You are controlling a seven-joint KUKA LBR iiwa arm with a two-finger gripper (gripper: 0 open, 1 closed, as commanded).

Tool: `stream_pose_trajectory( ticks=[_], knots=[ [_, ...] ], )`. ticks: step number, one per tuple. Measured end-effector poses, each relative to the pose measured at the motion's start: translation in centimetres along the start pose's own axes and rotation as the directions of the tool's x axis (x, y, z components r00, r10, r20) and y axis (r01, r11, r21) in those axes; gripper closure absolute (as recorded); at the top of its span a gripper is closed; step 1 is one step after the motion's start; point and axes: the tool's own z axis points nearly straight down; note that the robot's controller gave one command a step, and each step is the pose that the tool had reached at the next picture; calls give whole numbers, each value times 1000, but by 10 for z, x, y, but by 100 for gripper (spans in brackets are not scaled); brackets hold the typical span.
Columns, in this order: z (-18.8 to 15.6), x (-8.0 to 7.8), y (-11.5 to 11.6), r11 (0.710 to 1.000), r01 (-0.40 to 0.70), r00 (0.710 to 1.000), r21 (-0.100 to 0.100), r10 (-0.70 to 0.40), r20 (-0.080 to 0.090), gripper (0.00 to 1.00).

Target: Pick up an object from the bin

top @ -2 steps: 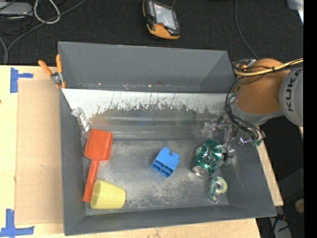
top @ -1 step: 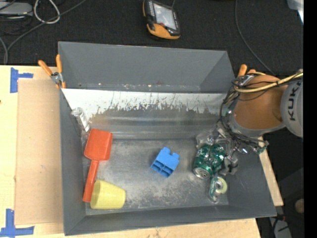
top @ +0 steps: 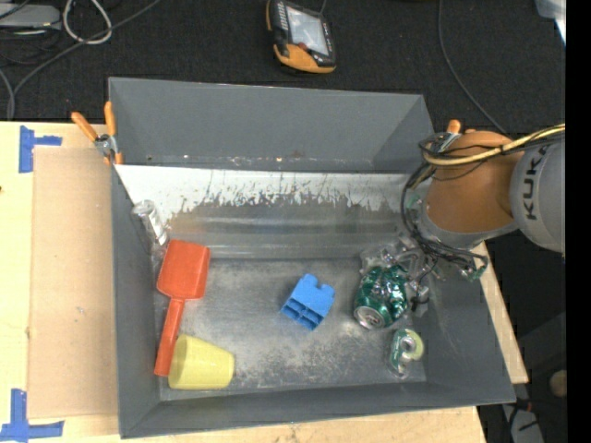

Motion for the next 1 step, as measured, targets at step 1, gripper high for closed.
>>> stream_pose_trajectory(
  ticks=[1],
  knots=[
    [0, 0, 0, 1000, -1, 1000, 0, 1, 0, 100]
  ],
)
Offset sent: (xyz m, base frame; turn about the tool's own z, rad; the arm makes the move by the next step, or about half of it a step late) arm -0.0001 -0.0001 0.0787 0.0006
